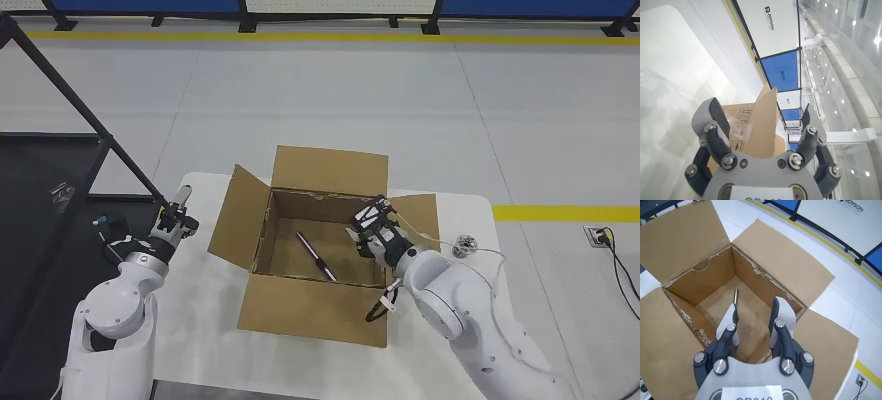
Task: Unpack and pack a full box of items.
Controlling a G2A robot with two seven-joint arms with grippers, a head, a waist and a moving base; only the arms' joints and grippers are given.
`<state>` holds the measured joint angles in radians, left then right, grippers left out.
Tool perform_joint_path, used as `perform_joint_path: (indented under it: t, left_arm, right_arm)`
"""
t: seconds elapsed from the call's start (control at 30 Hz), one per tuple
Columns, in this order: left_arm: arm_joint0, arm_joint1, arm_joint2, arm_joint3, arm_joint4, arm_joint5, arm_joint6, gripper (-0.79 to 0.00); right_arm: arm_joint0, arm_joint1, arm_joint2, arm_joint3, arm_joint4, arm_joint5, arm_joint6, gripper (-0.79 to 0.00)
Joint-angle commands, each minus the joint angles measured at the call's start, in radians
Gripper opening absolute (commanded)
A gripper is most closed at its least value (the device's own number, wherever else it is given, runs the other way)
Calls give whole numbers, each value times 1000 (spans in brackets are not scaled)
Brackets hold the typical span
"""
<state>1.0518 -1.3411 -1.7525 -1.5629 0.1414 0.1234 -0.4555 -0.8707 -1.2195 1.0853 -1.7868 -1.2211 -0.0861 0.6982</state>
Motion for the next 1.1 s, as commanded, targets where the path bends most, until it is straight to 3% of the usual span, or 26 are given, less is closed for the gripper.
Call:
perform_joint_path:
  t: [0.0, 0.2, 0.43, 0.6, 0.73, 0.9, 1.07]
  left_arm:
    - [0, 0, 0, 0, 0, 0, 0, 0]
    - [0, 0, 0, 0, 0, 0, 0, 0]
    - [0, 0, 0, 0, 0, 0, 0, 0]
    - [0, 0, 0, 0, 0, 0, 0, 0]
    - [0, 0, 0, 0, 0, 0, 0, 0]
    - [0, 0, 0, 0, 0, 0, 0, 0]
    - [0, 0, 0, 0, 0, 0, 0, 0]
  right_arm:
    - [-47, 9, 66, -44, -10, 22, 3, -142]
    - [-208, 35, 256, -135, -23, 71, 11, -6]
    - [-434, 53, 486, -179, 67, 70, -57, 0]
    - [-531, 61, 602, -149, 142, 25, -66, 0]
    - [-517, 68, 633, -55, 199, -51, -21, 0]
    - [-426, 76, 606, 110, 247, -169, 47, 0]
    - [-339, 79, 568, 248, 263, -219, 48, 0]
